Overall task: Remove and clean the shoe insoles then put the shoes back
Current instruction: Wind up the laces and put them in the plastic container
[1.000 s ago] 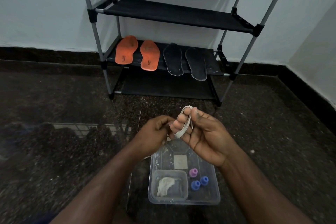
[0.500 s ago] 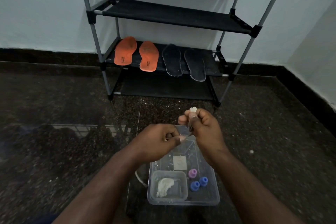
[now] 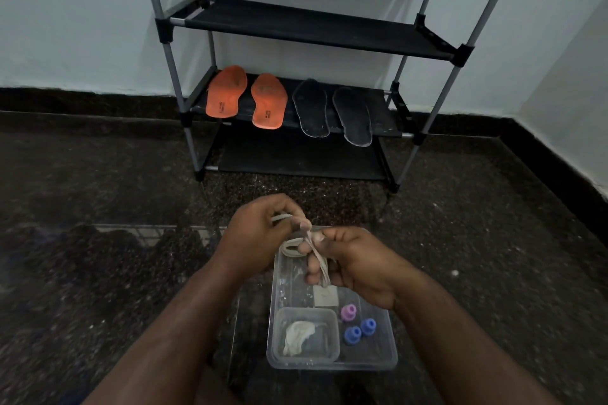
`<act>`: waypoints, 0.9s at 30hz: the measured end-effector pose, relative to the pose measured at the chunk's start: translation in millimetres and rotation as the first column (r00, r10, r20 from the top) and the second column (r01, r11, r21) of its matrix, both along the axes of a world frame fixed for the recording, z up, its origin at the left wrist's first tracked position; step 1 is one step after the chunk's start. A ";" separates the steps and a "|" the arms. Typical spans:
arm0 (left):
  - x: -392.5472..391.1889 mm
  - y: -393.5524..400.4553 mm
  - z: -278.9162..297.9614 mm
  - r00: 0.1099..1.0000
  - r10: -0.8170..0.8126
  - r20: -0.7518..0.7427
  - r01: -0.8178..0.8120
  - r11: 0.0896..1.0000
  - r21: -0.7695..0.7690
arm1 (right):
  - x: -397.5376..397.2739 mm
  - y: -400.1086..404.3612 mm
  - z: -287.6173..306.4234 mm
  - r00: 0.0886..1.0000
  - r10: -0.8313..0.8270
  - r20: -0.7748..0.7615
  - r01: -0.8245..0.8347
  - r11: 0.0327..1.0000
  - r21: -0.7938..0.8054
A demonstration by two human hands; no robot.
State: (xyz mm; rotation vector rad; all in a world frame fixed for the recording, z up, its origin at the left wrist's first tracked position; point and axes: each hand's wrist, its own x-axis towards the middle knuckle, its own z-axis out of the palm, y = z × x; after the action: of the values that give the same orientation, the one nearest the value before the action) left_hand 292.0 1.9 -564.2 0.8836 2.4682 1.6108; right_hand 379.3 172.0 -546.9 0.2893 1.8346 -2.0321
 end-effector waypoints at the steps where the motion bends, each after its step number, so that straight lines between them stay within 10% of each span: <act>1: 0.0 0.4 -0.5 0.998 0.006 0.061 -0.009 0.998 0.061 | 0.4 2.0 2.5 1.000 0.004 0.006 -0.003 0.996 -0.094; 6: -0.7 3.2 -10.7 0.988 0.018 0.156 -0.027 0.998 0.059 | 1.5 6.2 13.5 0.996 -0.063 -0.062 0.023 0.863 -0.505; 14: 17.0 17.9 -7.9 0.959 -0.227 0.172 0.260 0.944 -0.203 | -10.3 -12.6 12.6 0.773 -0.597 -0.213 0.415 0.731 -0.542; 19: 16.9 16.9 -3.9 0.964 -0.235 0.123 0.263 0.901 -0.344 | -8.7 -10.3 1.0 0.743 -0.453 -0.493 0.529 0.849 0.017; 24: 9.7 8.7 1.0 0.977 -0.211 -0.004 0.193 0.903 -0.383 | -9.0 1.0 -13.7 0.889 -0.105 -0.447 0.404 0.642 0.652; 27: 3.6 4.0 2.9 0.980 -0.169 -0.101 0.128 0.937 -0.325 | -7.3 -1.1 -10.7 0.965 -0.037 -0.259 0.192 0.773 0.605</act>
State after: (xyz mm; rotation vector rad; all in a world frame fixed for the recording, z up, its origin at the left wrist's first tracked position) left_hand 295.5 6.0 -561.2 1.1176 2.5682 1.0995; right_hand 372.1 170.9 -557.6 0.3581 2.6816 -1.4955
